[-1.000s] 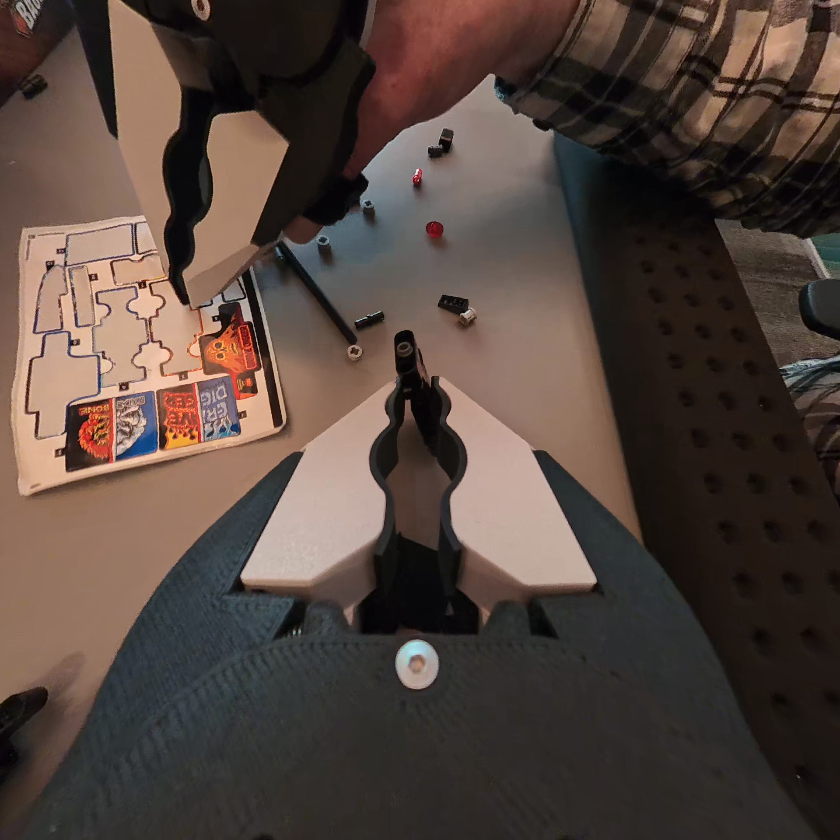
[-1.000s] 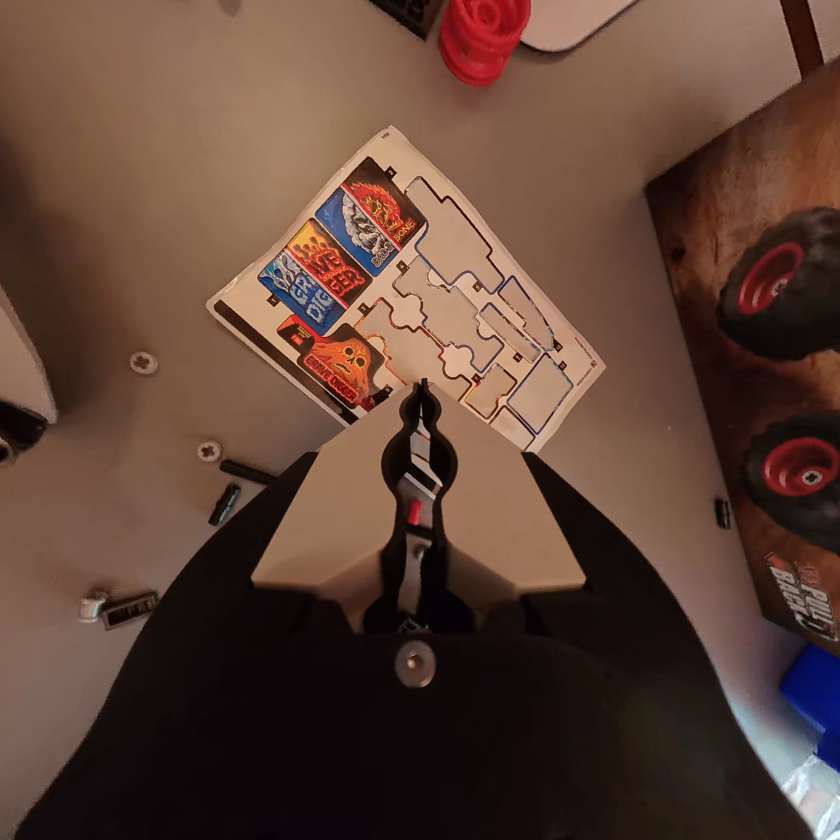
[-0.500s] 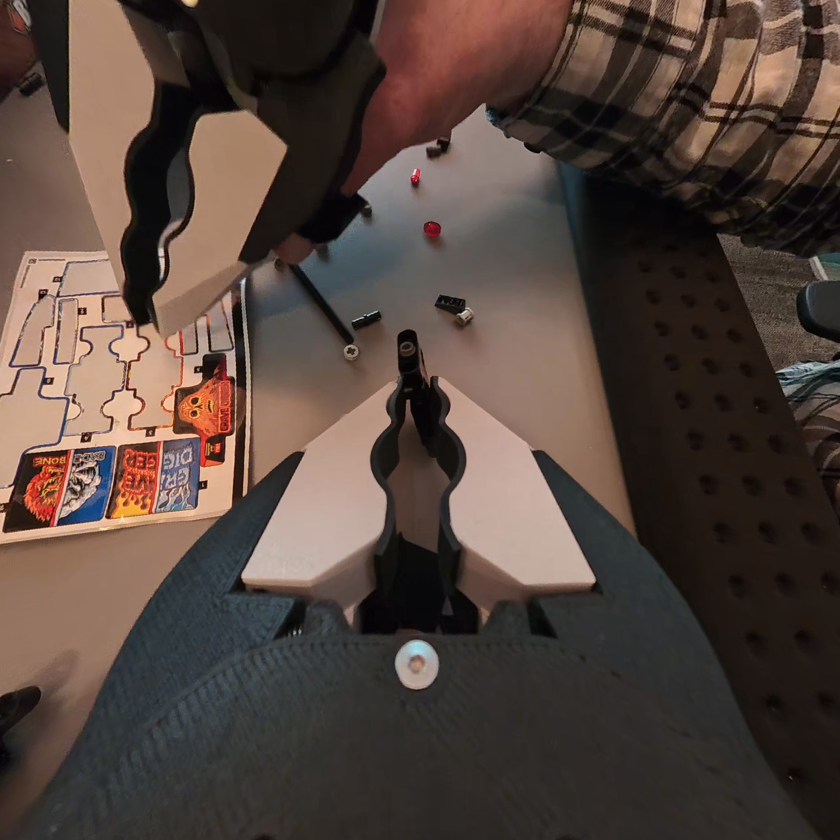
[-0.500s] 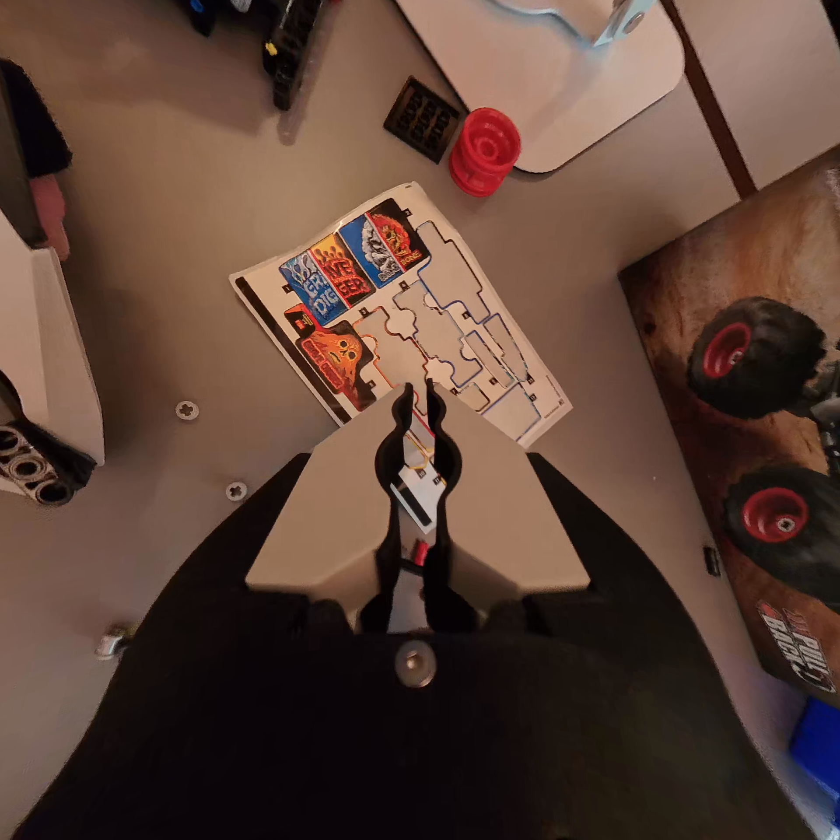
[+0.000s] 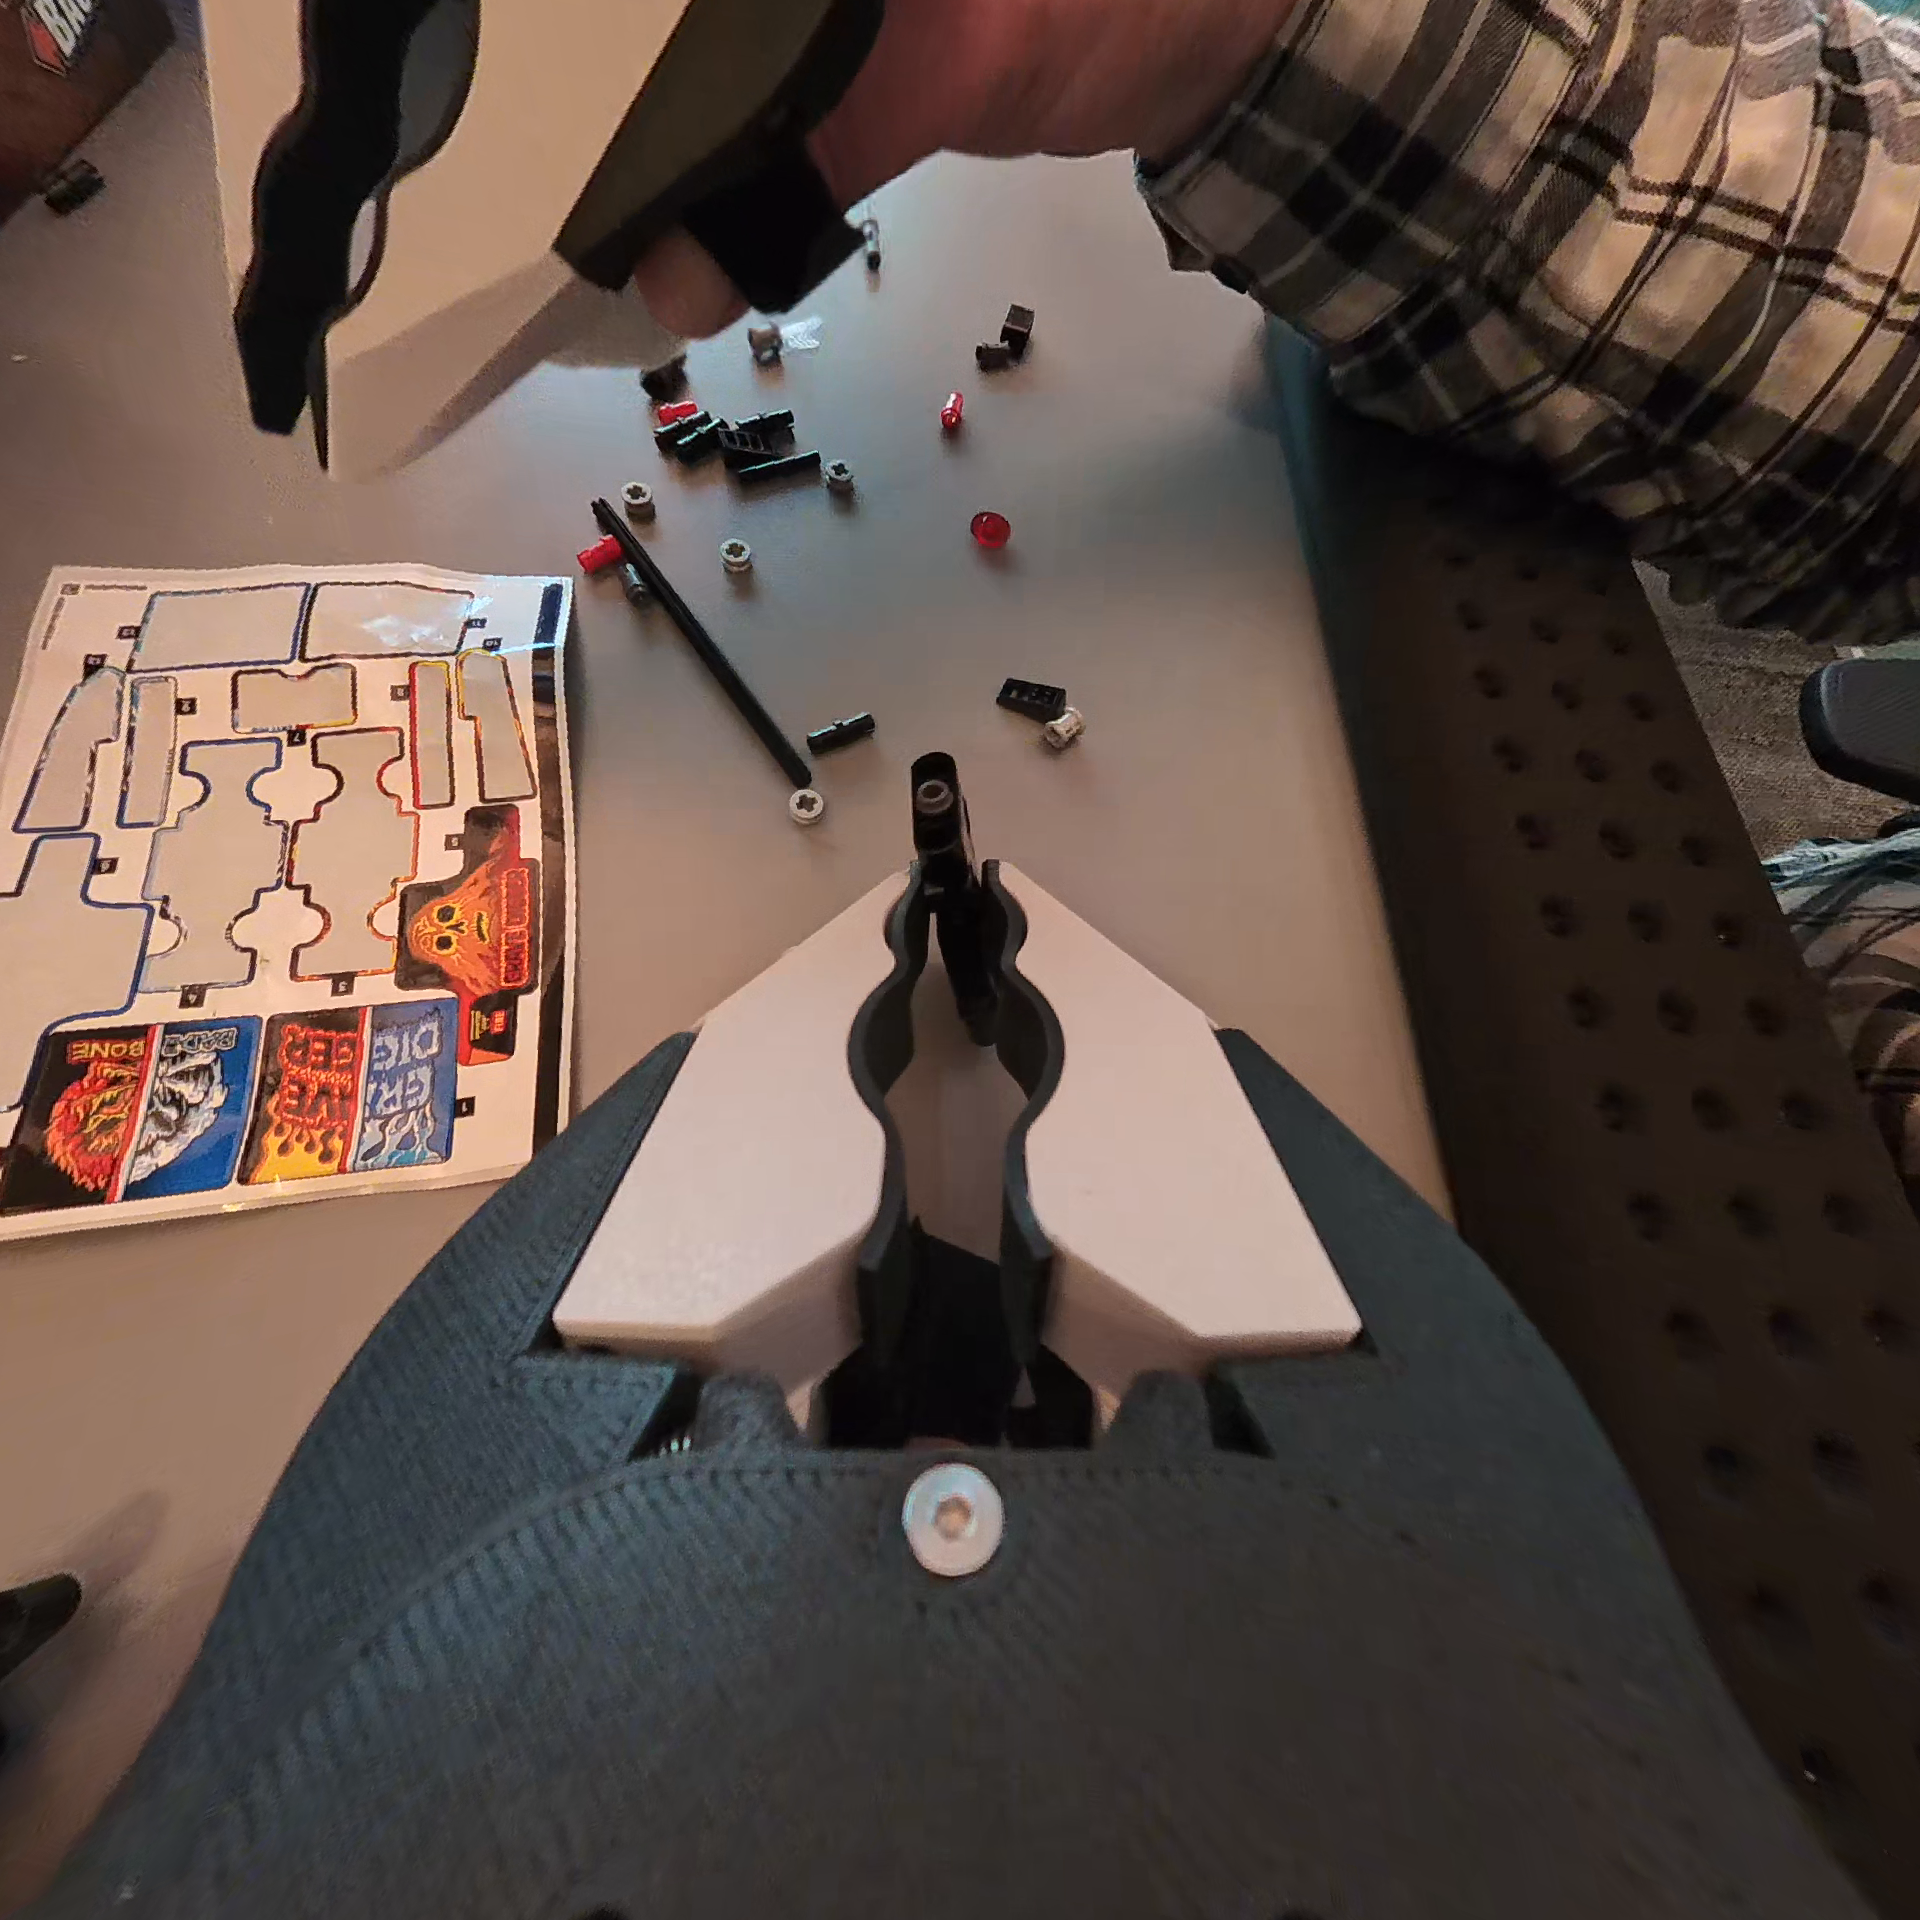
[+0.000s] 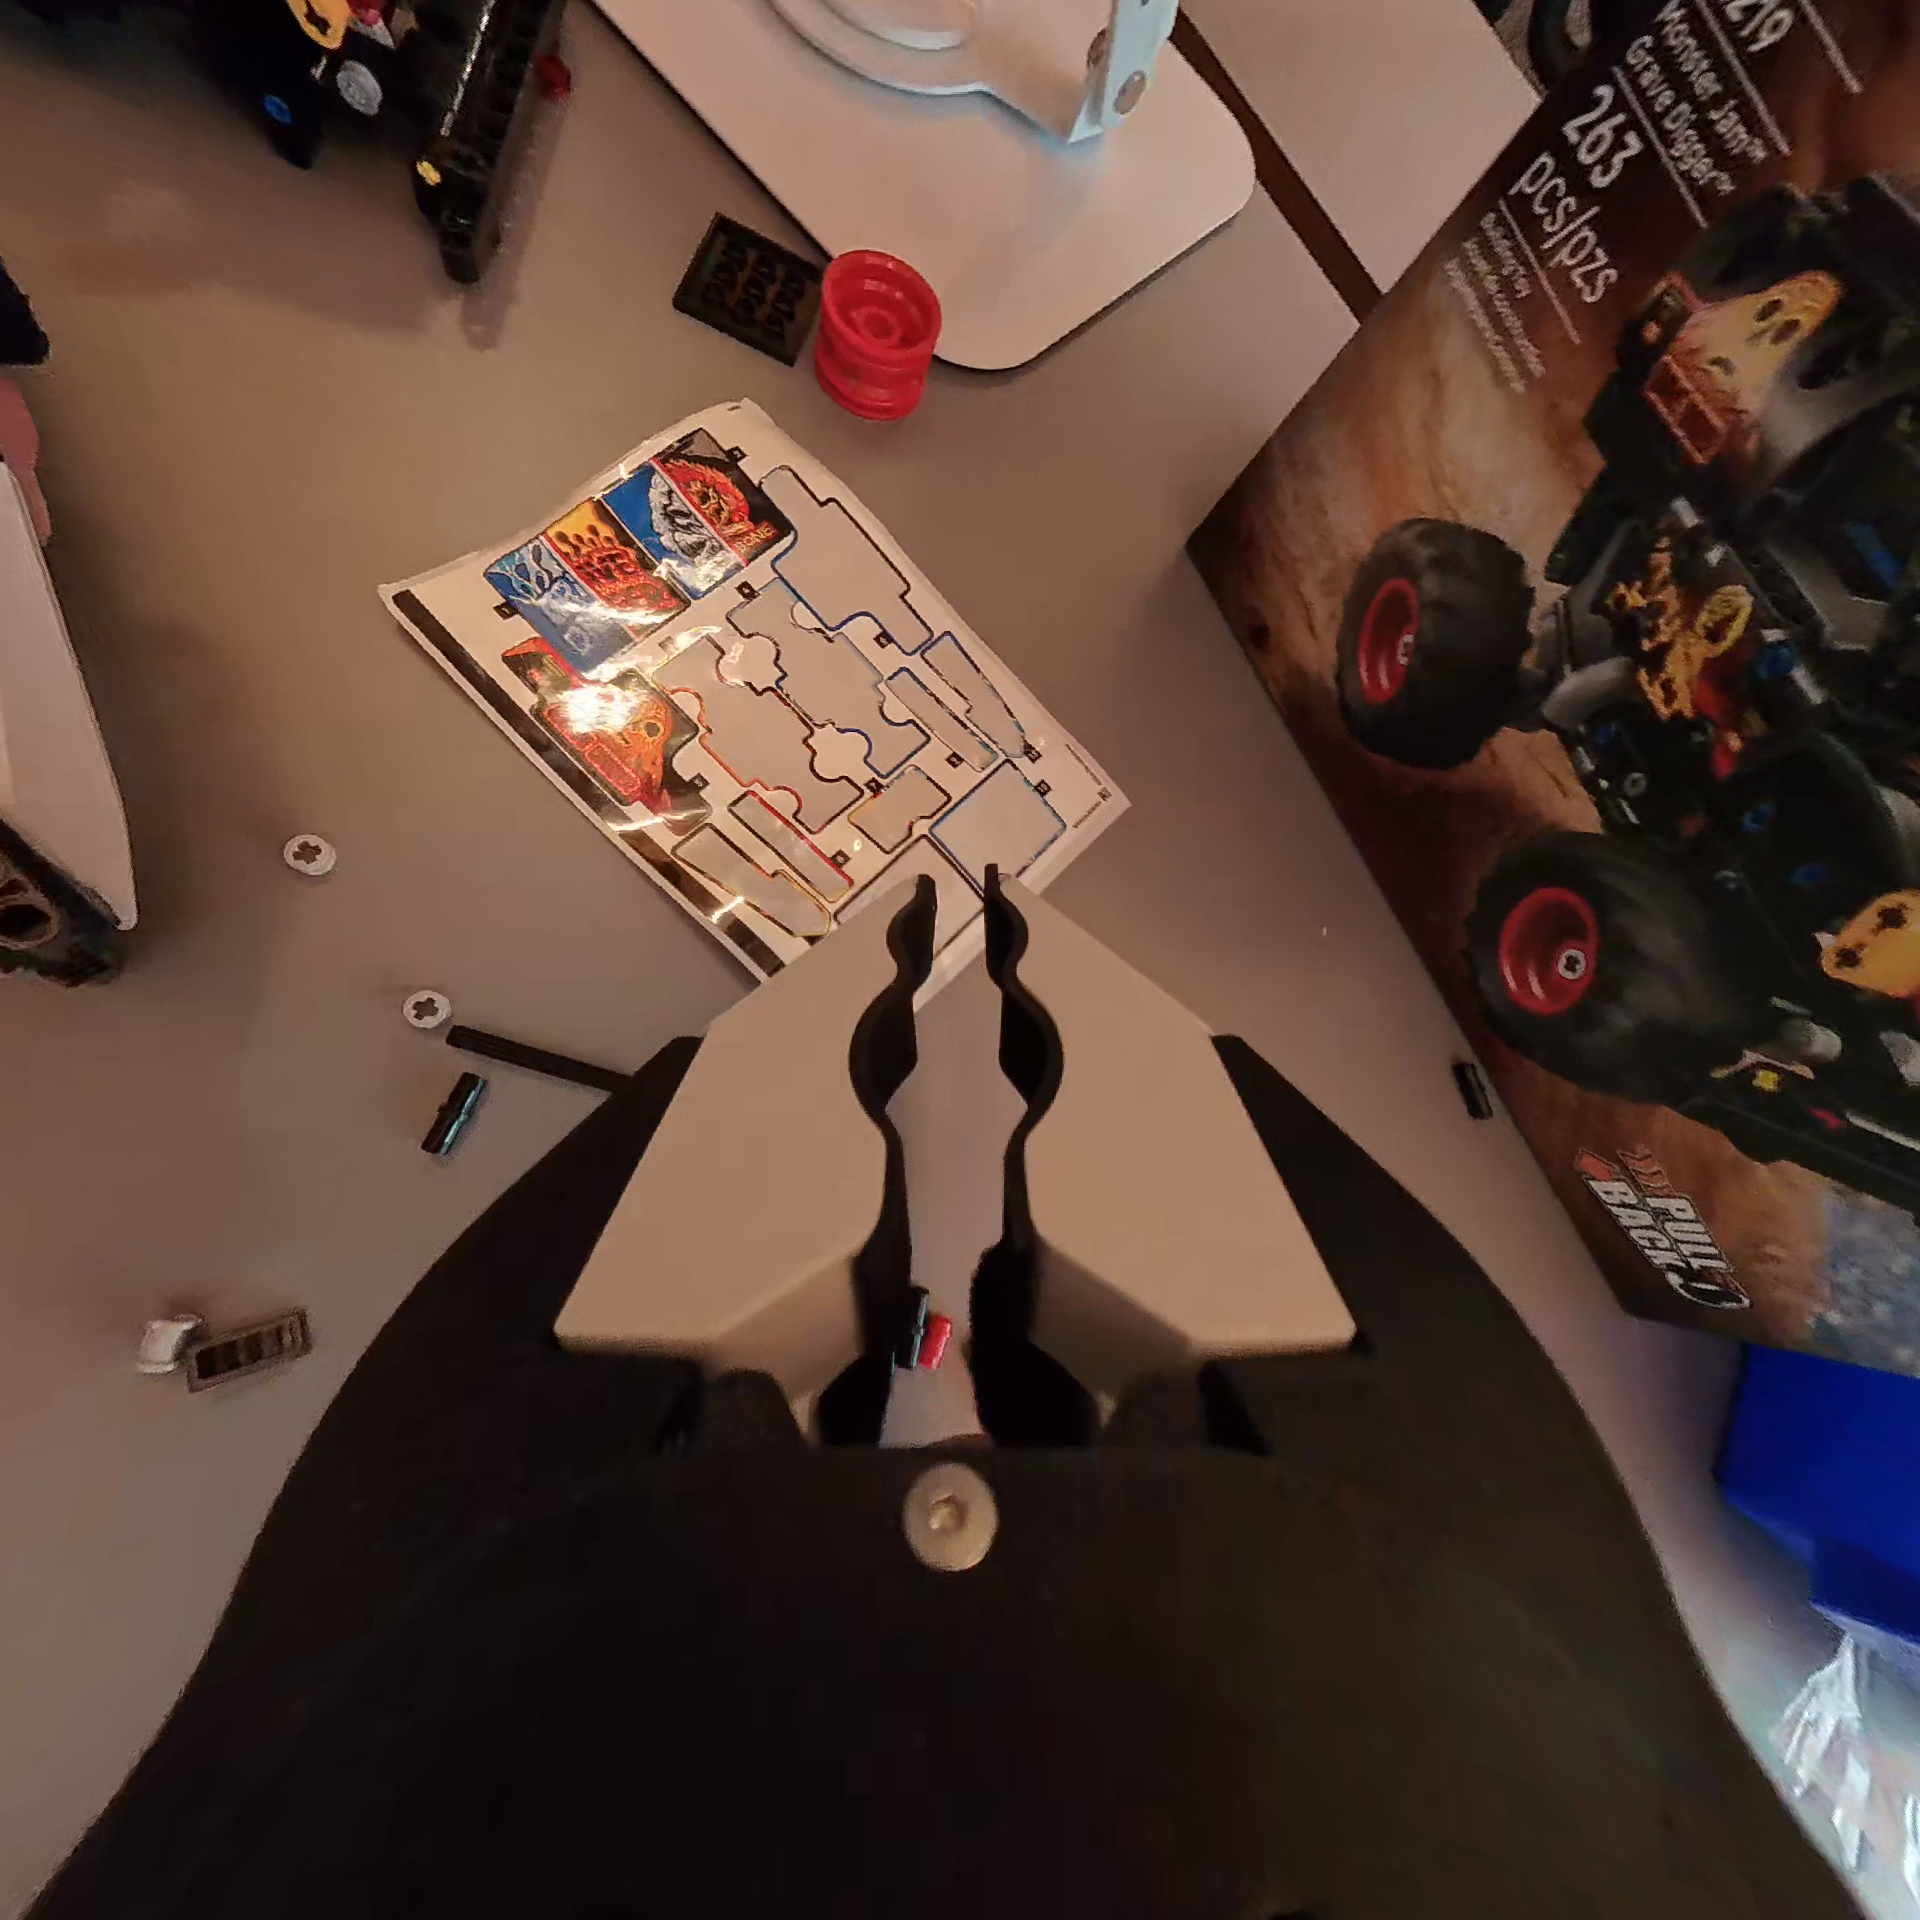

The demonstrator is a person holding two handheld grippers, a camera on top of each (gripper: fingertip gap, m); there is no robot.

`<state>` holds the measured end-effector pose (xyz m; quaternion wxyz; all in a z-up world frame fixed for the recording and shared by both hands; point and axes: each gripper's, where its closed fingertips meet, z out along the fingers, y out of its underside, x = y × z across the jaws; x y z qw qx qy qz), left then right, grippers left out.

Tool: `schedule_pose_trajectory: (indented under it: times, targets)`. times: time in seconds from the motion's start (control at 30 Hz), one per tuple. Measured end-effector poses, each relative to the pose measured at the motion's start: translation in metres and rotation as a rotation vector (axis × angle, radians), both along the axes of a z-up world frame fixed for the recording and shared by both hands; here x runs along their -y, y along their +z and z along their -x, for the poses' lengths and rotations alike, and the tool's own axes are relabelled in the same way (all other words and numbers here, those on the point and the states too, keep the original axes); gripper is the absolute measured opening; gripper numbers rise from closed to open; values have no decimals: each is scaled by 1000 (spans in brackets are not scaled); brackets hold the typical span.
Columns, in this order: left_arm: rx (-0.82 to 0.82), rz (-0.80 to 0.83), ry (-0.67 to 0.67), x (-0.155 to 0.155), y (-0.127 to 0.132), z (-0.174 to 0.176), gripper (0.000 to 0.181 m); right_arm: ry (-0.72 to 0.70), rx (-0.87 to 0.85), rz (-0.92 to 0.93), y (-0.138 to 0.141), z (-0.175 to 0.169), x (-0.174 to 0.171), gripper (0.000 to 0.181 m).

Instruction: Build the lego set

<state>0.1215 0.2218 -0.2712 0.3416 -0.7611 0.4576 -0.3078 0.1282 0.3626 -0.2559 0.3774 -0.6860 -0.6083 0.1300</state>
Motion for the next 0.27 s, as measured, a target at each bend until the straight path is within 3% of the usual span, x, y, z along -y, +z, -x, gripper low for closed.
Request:
schedule_pose_trajectory:
  times: [0.27]
  targets:
    - [5,2,2,-1,0,1,9,-30,-19,16,-3,-11,-7,5]
